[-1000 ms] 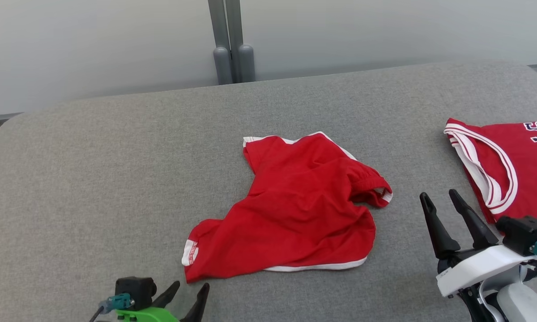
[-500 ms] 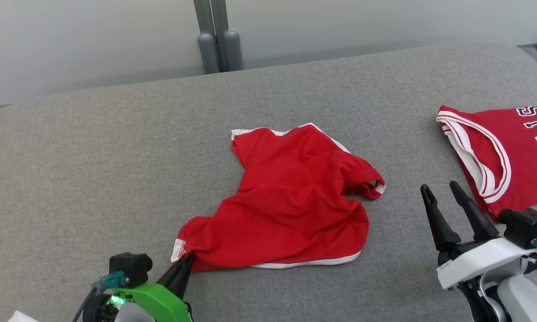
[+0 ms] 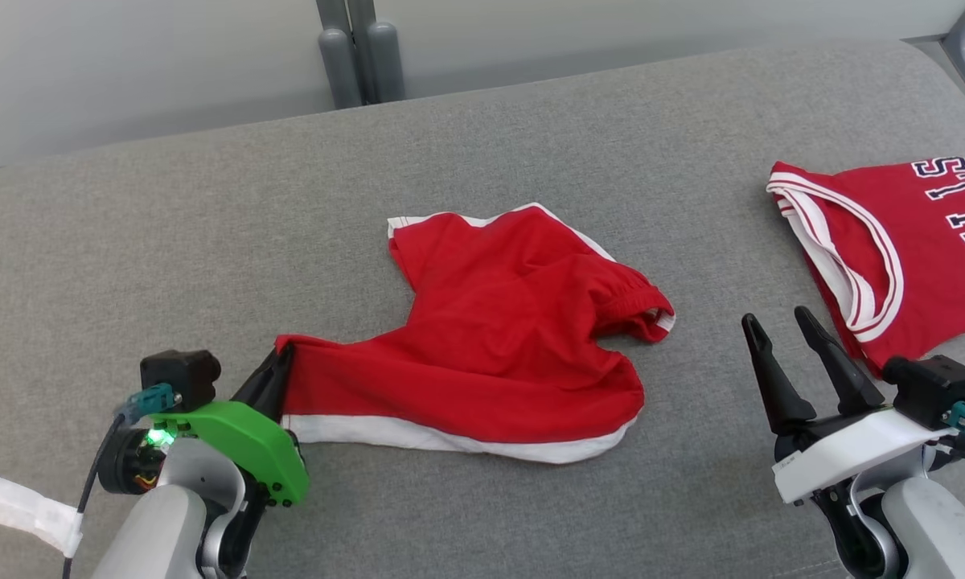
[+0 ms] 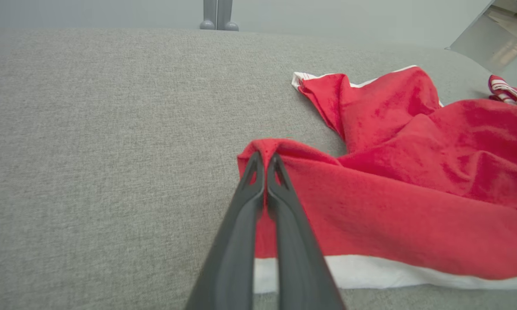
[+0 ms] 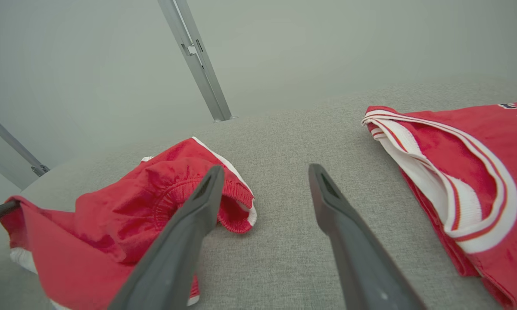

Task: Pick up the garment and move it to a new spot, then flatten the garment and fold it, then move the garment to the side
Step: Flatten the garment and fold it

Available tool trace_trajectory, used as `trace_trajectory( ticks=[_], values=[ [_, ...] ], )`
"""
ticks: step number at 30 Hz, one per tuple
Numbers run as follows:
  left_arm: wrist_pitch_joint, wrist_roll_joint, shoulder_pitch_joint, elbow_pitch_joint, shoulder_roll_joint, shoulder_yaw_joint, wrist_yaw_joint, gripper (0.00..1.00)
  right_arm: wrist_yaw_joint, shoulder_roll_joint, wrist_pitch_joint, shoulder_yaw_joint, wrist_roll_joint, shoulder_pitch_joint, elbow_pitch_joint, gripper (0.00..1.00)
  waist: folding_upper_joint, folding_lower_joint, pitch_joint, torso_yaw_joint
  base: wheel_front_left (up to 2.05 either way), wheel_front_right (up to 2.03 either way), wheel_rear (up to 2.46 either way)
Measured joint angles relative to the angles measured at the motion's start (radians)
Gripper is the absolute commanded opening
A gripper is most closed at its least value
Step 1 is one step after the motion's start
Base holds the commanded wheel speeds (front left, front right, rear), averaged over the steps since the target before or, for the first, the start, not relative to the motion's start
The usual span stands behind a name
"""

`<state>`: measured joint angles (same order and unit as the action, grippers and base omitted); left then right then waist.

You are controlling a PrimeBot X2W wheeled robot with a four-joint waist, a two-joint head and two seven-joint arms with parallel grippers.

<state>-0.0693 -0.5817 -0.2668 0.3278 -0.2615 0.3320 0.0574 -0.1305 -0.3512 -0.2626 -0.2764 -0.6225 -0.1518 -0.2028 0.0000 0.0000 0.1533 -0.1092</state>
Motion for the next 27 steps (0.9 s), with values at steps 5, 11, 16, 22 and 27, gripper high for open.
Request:
trace_trajectory(
  ticks=[5,11,16,22,27],
  values=[
    [0.013,-0.003,-0.047,0.165,0.009,0.003,0.014,1.00,0.000,-0.002,0.000,-0.007,-0.001,-0.012,-0.007,1.00,0.0000,0.0000,0.019,-0.021,0.00,0.00,0.00],
    [0.136,-0.004,-0.070,0.215,0.008,-0.006,0.032,1.00,0.000,0.012,0.000,-0.009,0.002,-0.018,-0.001,1.00,0.0000,0.0000,0.015,-0.016,0.00,0.00,0.00],
    [0.226,0.015,-0.049,0.130,-0.038,-0.040,0.011,1.00,0.000,0.020,0.000,0.025,0.013,-0.017,0.022,1.00,0.0000,0.0000,-0.002,0.009,0.00,0.00,0.00],
    [0.297,0.051,0.031,-0.055,-0.081,-0.087,-0.064,1.00,0.000,0.035,0.000,0.064,0.030,0.003,0.053,1.00,0.0000,0.0000,-0.026,0.054,0.00,0.00,0.00],
    [0.318,0.089,0.109,-0.161,-0.080,-0.109,-0.107,1.00,0.000,0.049,0.000,0.087,0.081,0.011,0.054,1.00,0.0000,0.0000,-0.055,0.090,0.00,0.00,0.00]
  ],
)
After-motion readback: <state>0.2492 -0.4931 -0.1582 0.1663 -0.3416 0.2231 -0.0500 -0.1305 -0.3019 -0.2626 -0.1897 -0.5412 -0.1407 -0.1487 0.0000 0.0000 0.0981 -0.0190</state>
